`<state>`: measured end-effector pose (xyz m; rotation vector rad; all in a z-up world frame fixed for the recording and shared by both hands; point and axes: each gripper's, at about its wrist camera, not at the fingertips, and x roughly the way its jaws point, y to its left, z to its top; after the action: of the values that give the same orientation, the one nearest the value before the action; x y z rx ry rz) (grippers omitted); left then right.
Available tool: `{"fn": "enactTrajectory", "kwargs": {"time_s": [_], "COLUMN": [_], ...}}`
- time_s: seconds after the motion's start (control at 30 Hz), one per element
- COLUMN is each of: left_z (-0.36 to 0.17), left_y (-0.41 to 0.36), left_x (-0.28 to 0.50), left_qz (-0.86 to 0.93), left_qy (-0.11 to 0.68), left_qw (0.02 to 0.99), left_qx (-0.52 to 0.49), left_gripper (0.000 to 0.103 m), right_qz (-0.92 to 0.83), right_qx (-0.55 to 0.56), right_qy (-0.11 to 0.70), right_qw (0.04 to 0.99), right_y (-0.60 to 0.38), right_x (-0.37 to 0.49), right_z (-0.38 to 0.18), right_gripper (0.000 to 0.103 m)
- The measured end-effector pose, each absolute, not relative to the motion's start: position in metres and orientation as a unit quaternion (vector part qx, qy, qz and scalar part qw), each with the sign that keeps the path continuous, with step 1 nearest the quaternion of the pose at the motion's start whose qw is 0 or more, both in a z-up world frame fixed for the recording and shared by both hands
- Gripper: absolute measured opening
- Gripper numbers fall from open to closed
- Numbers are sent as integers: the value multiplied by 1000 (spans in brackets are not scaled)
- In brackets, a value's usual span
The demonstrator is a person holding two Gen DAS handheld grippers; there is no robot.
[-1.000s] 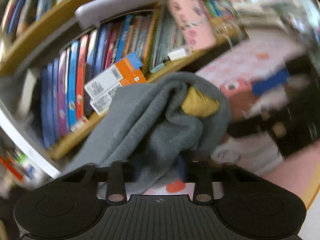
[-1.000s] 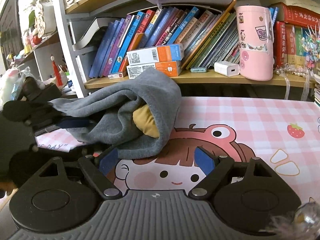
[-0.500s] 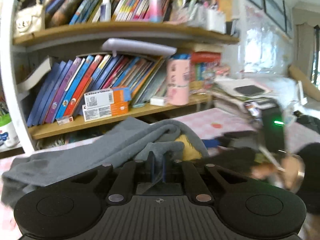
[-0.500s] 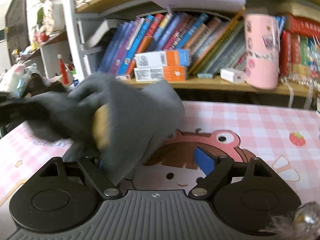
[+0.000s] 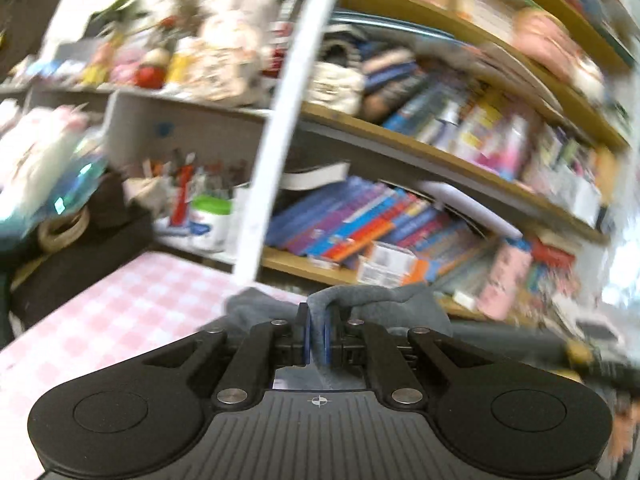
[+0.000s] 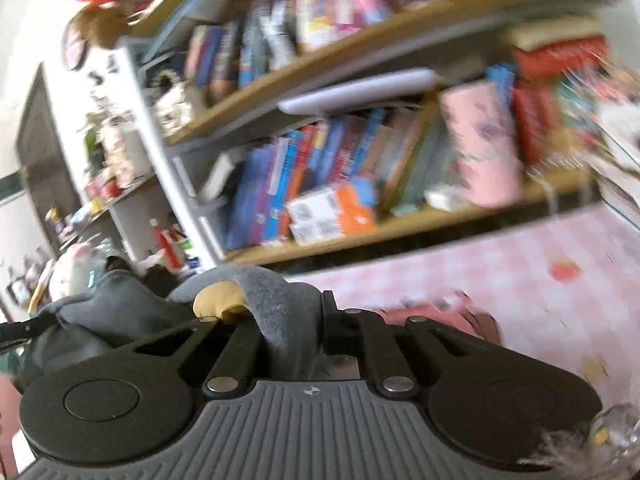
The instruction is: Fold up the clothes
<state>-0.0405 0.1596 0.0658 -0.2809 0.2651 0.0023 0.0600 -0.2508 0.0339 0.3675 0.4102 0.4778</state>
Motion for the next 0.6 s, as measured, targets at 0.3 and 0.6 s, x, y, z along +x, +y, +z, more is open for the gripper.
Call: {"fn": "enactTrajectory", "kwargs": {"time_s": [0.3,0.6], "left_z": [98,240], "left_y": [133,43], "left_x": [45,57], "left_qz": [-32,-194], "left_qy": [134,-80], "left_qw": [989,977], "left_qx": [-50,-22], "left_gripper": [5,5], "right_qz": [275,126], "right_qx": [115,140], "right_qy": [266,-26], "right_qw": [917,982], "right_y": [-231,-294], "right_x": [-11,-74], "right_z": [7,117], "right_gripper": [6,5]}}
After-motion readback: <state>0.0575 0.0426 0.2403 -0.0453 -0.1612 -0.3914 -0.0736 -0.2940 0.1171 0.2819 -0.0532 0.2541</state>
